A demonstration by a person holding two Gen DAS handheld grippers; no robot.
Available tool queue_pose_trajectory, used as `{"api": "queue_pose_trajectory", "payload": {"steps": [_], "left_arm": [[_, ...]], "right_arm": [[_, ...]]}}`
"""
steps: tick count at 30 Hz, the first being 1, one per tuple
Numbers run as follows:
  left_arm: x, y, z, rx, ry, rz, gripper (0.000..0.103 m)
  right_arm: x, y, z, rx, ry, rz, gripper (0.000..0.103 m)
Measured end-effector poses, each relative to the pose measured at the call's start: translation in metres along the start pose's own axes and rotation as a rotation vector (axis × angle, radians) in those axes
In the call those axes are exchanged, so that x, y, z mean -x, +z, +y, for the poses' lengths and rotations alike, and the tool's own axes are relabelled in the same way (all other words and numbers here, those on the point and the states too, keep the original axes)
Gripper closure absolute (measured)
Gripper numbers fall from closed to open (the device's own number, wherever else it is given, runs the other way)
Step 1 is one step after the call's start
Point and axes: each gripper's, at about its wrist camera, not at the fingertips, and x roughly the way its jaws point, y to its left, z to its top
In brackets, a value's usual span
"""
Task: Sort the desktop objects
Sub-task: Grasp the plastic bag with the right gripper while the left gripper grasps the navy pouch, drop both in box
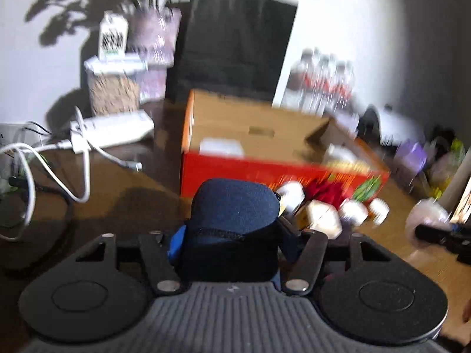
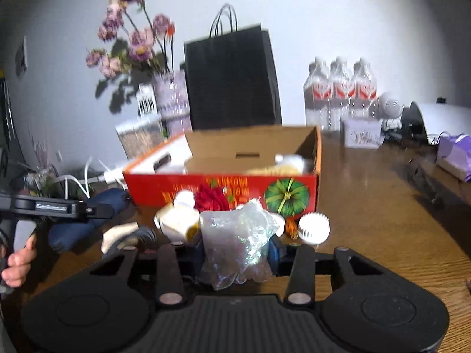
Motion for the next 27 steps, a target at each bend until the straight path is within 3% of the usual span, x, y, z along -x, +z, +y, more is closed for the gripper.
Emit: {"api": "queue_pose_trajectory", "payload": {"steps": [3,6,9,13,15,19,24,27], "left_arm": [[0.025,0.016,-0.005,0.023,-0.013,-0.073,0.041],[0.024,0.045,-0.013,0.016,-0.015,-0.098,0.041],[0.002,0.085,-0.017,0.023,-0.010,-0.098,0.041],[-0.062,0.139,-0.023,0.001,0.000,-0.031,0.041],[-0.105,0.162,-0.026,-0.001,0.026,0.016,0.041],[-0.191,0.183,-0.036,-0.040,0.123,0.100,0.041],[-0.264,0.161,-0.027,-0.092,0.274,0.200,0.040],[-0.275,0.151,-0.021,-0.121,0.302,0.213,0.039]], "right_arm": [[0.012,0.010,-0.006,-0.030,0.037,-0.034,0.063],[0.012,0.030,-0.011,-0.053,0.083,-0.048,0.063],[0.000,0.062,-0.009,-0.022,0.094,-0.067,0.063],[-0.050,0.122,-0.009,0.019,0.102,-0.049,0.063],[-0.091,0.152,-0.010,0.029,0.084,0.006,0.063],[-0.187,0.185,-0.030,-0.009,-0.039,0.142,0.063],[-0.278,0.177,-0.065,-0.074,-0.126,0.366,0.061],[-0.302,0.164,-0.057,0.069,-0.256,0.420,0.060]]}}
